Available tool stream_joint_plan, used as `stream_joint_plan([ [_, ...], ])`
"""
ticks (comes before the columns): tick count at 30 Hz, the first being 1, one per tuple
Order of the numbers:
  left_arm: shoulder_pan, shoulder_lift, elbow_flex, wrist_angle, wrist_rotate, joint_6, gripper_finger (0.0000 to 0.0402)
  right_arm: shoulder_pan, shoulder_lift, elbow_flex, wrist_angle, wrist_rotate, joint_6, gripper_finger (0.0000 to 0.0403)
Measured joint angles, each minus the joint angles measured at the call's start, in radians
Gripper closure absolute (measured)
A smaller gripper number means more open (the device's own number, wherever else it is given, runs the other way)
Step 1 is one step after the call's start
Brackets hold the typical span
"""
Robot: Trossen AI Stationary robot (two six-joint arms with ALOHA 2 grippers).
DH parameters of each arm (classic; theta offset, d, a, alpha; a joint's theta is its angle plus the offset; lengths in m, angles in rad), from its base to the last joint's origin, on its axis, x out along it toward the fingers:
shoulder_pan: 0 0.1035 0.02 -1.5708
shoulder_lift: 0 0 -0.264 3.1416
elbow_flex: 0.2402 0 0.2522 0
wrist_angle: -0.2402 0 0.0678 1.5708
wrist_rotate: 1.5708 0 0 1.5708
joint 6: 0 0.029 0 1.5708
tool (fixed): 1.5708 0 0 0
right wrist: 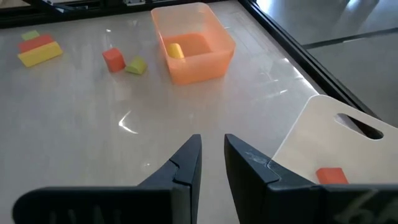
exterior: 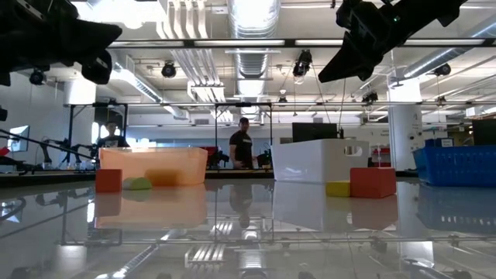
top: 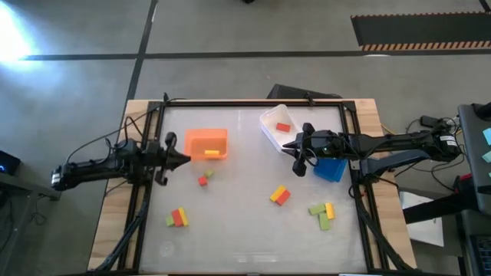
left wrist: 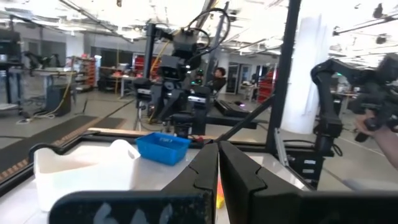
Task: Sort & place blocks by color
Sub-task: Put the orange block into the white bin
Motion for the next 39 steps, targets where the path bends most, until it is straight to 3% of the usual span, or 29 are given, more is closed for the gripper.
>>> stream_joint_plan([
  [15,-0.022,-0.004,-0.052,0.051,0.0,0.019,0.0401,0.009,0.0,0.005,0.008,-0.014,-0.012,0.0344],
  [27,-0.022,-0.008,-0.052,0.051,-0.019,0.028,0.0401,0.169,0.0,0.069,0.008,-0.045,-0.032,0.0344],
  [39,-0.022,-0.008,-0.052,0.059,-0.025,0.027,0.0402,0.277,0.084,0.148,-0.082,0.008,-0.014,0.0344],
])
